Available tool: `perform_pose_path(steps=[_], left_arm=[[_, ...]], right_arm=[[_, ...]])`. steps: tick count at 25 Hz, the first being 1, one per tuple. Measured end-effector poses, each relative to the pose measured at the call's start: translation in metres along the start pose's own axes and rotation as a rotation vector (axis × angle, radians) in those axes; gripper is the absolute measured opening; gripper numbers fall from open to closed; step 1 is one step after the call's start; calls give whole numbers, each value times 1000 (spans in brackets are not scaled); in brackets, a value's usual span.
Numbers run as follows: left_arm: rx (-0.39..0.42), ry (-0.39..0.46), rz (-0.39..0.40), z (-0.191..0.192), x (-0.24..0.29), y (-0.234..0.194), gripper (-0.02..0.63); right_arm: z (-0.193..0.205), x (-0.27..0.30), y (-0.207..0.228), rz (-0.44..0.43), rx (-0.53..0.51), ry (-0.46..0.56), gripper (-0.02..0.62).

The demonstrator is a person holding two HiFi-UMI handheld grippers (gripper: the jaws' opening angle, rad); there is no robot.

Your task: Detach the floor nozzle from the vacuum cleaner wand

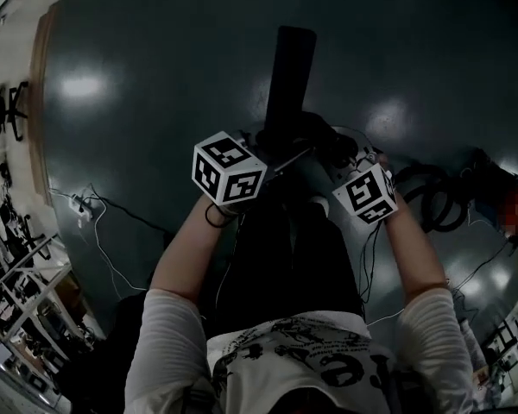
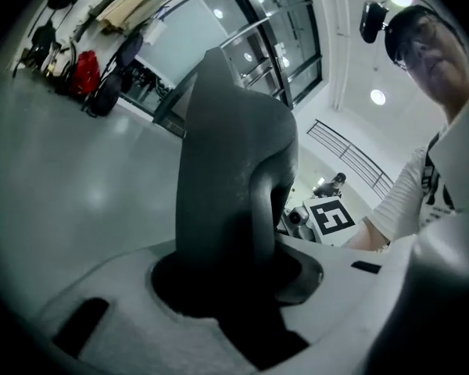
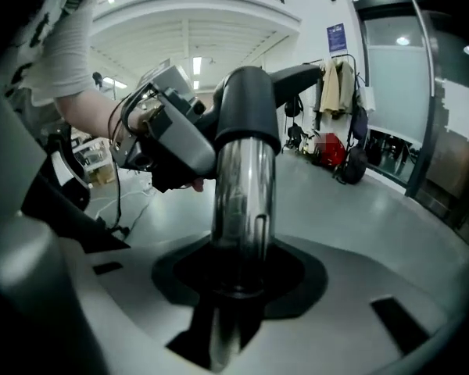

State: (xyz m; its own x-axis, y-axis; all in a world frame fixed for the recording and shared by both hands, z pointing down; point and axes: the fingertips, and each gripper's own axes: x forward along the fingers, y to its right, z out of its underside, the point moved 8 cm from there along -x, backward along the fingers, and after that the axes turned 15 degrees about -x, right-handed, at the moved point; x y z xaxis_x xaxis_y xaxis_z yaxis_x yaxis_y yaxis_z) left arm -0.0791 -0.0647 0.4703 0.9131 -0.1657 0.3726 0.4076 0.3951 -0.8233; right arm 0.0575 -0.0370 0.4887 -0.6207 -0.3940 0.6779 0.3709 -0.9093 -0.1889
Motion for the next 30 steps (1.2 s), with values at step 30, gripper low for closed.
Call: perform_pose_path(steps=[30], left_arm=[[478,154,-330,-2,-65,470,138]], right_arm=[[-162,-390,-56,62,-18,170,138]])
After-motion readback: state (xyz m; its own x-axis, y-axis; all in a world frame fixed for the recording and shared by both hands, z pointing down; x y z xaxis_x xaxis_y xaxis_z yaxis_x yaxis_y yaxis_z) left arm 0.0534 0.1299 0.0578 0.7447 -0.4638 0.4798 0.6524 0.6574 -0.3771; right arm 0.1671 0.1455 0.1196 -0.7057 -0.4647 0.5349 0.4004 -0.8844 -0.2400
